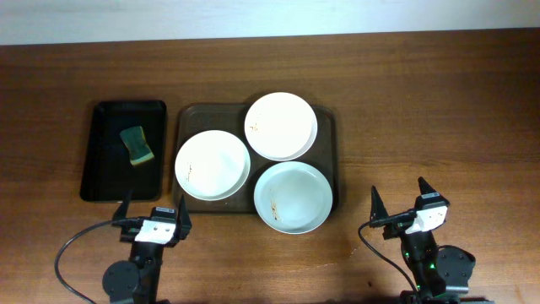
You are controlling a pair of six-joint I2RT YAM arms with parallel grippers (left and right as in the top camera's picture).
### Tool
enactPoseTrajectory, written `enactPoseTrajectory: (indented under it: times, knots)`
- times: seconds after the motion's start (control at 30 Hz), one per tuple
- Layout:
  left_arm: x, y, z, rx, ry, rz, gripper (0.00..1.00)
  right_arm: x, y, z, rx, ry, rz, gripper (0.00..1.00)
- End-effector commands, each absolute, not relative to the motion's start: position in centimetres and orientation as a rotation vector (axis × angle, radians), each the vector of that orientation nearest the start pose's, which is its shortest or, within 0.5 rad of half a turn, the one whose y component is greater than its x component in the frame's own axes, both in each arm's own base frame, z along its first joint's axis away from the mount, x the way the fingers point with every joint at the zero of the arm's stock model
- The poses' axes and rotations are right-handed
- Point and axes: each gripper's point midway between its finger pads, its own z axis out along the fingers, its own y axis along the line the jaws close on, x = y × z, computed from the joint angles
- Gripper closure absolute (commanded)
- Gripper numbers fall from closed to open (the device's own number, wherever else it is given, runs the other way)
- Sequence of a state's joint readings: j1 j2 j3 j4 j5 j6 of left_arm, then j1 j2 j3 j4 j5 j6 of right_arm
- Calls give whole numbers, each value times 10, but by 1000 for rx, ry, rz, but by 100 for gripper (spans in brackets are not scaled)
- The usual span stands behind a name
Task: Clean dirty plates on tray and stack at the side
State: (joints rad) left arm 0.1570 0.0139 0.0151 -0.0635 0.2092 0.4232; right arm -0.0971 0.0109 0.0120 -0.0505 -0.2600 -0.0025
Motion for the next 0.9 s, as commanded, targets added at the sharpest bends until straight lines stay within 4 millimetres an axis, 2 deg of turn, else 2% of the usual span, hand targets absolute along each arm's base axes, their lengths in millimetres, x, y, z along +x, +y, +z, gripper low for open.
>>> enactPoseTrajectory:
  times: [0.0,0.1,0.23,0.4,0.5,0.7,0.87]
  knots:
    - [244,-12,163,445,1566,213,1,244,20,164,-106,1620,146,2]
    - [242,-20,169,473,1535,176,1,243,21,172,-108,1603,143,2]
    - [240,-25,197,465,1469,147,1,239,21,200,-114,1557,136,2]
    - [233,-46,230,564,1411,55,1,238,22,225,-117,1558,139,2]
    - [237,-46,245,565,1421,49,1,242,21,238,-115,1576,142,2]
    - [260,-42,266,560,1527,5,1,258,25,260,-121,1718,191,2]
    - [296,-37,285,556,1636,-45,1,278,28,287,-126,1805,231,2]
